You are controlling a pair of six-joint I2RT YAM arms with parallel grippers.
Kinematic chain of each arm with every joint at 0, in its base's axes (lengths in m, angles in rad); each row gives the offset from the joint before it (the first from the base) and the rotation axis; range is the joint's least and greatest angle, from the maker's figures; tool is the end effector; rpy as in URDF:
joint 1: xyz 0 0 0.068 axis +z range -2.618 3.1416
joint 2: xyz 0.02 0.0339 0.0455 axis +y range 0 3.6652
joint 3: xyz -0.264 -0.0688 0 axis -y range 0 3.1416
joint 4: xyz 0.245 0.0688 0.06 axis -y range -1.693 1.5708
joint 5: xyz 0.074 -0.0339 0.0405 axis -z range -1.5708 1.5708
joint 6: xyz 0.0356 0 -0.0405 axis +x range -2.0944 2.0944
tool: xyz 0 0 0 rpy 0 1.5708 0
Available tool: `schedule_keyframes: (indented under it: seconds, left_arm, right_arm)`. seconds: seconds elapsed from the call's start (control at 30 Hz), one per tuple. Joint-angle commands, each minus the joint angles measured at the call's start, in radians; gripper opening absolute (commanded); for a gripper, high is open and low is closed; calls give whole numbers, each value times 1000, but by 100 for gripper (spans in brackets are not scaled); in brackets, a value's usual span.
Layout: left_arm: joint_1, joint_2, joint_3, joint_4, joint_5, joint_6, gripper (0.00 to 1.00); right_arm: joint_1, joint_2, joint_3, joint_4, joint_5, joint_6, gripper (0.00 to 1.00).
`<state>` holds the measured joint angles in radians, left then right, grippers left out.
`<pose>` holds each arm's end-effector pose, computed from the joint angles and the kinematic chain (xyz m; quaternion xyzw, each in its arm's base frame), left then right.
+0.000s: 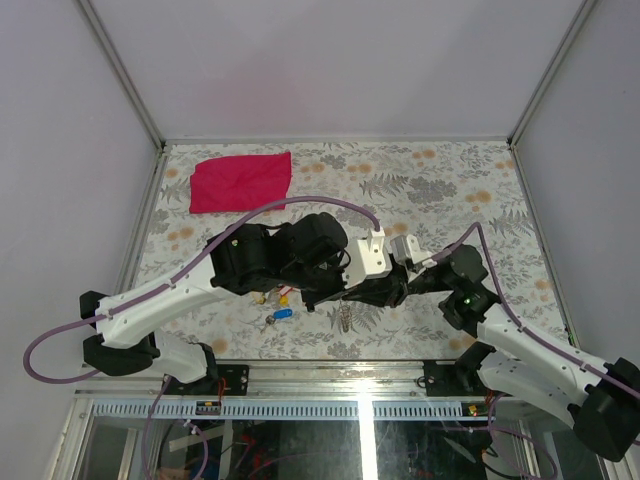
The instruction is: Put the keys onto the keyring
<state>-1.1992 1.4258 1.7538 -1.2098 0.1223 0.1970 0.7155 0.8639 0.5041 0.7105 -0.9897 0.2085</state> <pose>0.0918 -0.2475 0.4261 0.6197 0.7064 -0.2124 0.2680 0.1215 0.1450 0.3163 -0.5032 0.3905 0.5651 0.5244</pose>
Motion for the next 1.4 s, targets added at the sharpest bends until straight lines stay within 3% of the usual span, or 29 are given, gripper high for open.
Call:
schedule_keyframes:
  seconds: [0.0, 0.1, 0.3, 0.4, 0.53, 0.87, 1.37]
  left_arm:
    - [-11, -10, 9, 22, 16, 13, 0]
    - [-12, -9, 8, 24, 15, 15, 0]
    - [-12, -43, -3, 61, 7, 11, 0]
    - [-11, -95, -30, 119, 8, -7, 9]
    - [-12, -206, -97, 270, -10, -56, 24]
    - [-11, -597, -465, 830, -99, -199, 32]
    - [-11, -522, -485, 984, 20, -199, 36]
  right_arm:
    - [5, 24, 52, 102, -29, 42, 17]
    - [6, 34, 58, 126, -47, 70, 0]
    - [6, 20, 29, 225, -30, 141, 0]
    - [7, -11, 13, 277, 19, 173, 0]
    - [7, -41, 3, 339, 81, 220, 0]
    - [6, -35, 31, 580, 209, 397, 0]
    - [7, 22, 70, 710, 267, 490, 0]
